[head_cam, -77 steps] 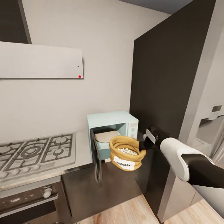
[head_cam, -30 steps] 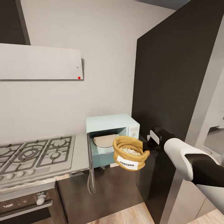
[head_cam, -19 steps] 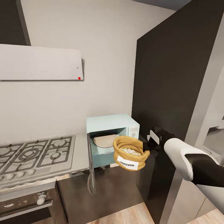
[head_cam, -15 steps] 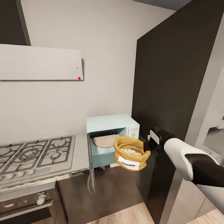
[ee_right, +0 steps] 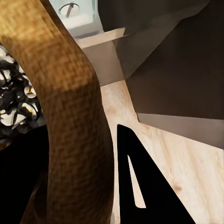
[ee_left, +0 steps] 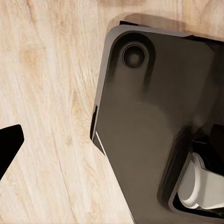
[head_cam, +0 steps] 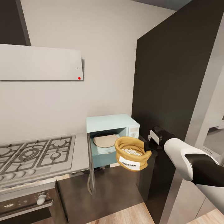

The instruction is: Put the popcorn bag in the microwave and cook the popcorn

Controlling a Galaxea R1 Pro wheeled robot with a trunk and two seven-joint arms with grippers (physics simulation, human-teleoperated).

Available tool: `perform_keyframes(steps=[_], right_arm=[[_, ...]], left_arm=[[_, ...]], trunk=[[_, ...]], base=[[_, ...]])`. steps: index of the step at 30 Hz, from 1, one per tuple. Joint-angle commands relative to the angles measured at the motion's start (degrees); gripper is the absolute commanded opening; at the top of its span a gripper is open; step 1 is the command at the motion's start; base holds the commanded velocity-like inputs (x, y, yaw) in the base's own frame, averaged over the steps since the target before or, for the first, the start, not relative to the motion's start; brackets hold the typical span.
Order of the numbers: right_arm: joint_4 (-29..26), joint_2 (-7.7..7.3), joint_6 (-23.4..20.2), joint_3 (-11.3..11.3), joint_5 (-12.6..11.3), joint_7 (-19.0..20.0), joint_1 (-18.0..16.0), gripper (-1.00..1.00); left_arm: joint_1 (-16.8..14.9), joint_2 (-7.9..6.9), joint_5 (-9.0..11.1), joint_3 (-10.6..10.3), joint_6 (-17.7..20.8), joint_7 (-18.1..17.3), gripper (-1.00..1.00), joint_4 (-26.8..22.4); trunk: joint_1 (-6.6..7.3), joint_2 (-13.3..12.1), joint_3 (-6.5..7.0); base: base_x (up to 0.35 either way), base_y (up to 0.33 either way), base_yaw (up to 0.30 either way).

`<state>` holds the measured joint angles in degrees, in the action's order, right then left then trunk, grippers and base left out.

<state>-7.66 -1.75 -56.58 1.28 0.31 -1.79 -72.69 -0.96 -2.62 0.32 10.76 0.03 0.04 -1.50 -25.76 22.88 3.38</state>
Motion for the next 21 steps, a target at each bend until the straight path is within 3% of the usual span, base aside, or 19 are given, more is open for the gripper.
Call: perform_keyframes(steps=[1,7,10,16,19,21], right_arm=[[-0.1,0.0,-0.3,0.0,0.0,-0.1,0.0,-1.0],[-0.1,0.0,-0.4,-0.5,0.0,-0.1,0.0,-1.0],[-0.1,0.0,-0.5,-0.6,0.0,-0.1,0.0,-1.0],[-0.1,0.0,-0.5,-0.6,0.0,-0.1,0.0,-1.0],[-0.1,0.0,-0.4,-2.3,0.0,-0.1,0.0,-1.0],[-0.1,0.02,-0.4,-4.7,0.0,-0.7,0.0,-1.0]], left_arm=[[0.0,-0.09,0.0,0.2,0.0,0.0,1.0,0.0],[0.0,0.05,0.0,0.1,0.1,0.0,1.0,0.0],[0.0,0.02,0.0,0.1,0.1,0.0,1.0,0.0],[0.0,0.0,0.0,0.1,0.1,0.0,1.0,0.0],[0.0,-0.02,0.0,0.1,0.1,0.0,1.0,0.0],[0.0,-0.02,0.0,0.1,0.1,0.0,1.0,0.0]], trunk=[[-0.02,0.0,-0.02],[-0.02,0.0,-0.02],[-0.02,0.0,-0.02],[-0.02,0.0,-0.02],[-0.02,0.0,-0.02],[-0.02,0.0,-0.02]], base=[[0.0,0.0,0.0],[0.0,-0.062,0.085],[0.0,-0.243,0.212],[0.0,-0.035,0.254],[0.0,-0.001,0.192],[0.0,0.0,0.021]])
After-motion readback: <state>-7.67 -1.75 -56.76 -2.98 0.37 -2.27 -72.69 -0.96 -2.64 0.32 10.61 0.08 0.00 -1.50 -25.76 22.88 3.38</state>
